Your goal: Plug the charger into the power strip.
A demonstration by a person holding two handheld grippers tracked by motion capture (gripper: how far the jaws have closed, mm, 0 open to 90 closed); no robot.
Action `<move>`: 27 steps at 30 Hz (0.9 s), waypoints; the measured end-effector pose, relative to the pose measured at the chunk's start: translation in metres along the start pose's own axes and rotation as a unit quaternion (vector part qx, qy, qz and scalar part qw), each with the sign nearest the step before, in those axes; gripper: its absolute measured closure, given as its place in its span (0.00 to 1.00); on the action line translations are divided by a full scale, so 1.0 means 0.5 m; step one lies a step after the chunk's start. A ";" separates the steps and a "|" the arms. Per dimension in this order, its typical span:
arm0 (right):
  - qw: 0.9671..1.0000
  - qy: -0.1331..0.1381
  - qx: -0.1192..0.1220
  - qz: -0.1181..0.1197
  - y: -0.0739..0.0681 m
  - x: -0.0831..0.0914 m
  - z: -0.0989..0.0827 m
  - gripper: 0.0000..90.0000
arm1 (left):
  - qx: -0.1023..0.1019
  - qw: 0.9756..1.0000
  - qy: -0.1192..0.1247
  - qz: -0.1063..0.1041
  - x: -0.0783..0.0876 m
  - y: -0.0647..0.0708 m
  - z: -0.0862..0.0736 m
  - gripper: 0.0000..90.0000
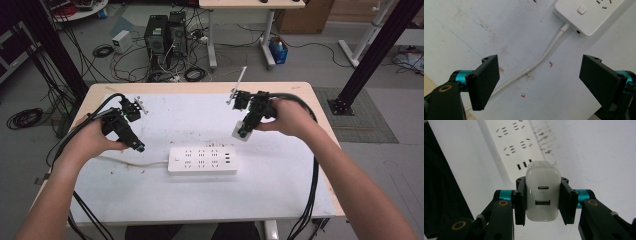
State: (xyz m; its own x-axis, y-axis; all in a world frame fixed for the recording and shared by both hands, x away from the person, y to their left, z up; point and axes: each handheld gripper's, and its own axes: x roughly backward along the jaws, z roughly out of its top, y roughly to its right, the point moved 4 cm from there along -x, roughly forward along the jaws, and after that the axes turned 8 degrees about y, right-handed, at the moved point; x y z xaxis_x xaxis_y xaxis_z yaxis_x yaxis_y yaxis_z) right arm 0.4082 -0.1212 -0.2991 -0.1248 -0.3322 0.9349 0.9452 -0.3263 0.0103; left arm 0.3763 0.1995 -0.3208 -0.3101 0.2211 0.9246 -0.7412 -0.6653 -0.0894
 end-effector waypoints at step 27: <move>0.981 -0.055 0.180 0.039 -0.042 -0.204 0.079 0.70 | -0.028 0.999 0.005 -0.027 -0.012 0.040 -0.020 0.18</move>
State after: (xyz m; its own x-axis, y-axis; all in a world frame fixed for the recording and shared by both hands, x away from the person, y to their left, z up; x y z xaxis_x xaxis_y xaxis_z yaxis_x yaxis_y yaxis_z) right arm 0.4128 -0.0456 -0.3809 -0.0337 -0.2405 0.9701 0.9984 0.0366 0.0438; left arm 0.3574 0.1919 -0.3316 -0.2751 0.2626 0.9249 -0.7889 -0.6115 -0.0610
